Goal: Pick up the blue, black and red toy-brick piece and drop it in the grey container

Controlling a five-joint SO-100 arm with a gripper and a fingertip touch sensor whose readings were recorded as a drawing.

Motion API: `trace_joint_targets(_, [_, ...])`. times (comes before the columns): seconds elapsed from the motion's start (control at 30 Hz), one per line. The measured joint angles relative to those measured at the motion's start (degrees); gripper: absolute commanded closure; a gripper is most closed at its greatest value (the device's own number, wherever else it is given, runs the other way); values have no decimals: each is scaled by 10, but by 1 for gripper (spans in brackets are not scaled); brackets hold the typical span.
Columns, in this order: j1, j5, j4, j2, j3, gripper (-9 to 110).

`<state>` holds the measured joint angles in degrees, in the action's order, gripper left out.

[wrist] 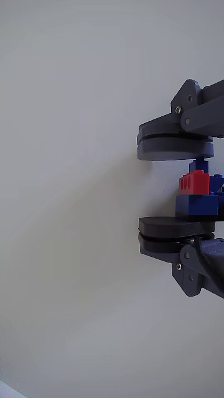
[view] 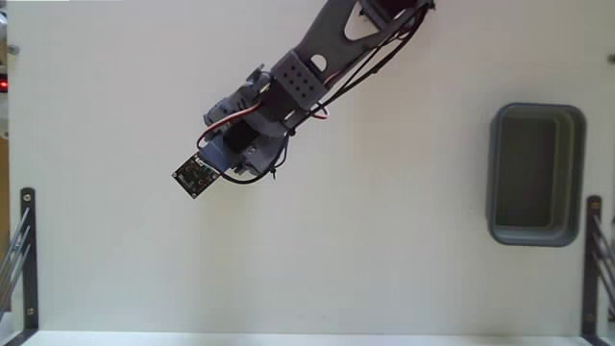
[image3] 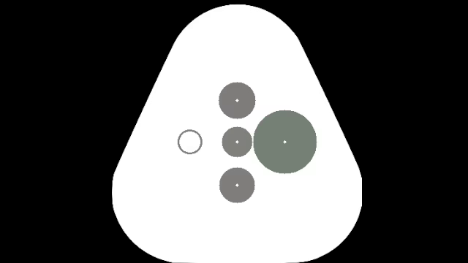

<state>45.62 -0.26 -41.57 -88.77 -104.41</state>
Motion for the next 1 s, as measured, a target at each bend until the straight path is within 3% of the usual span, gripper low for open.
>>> trace_joint_targets(1.0, [0,0,-219,1,201,53])
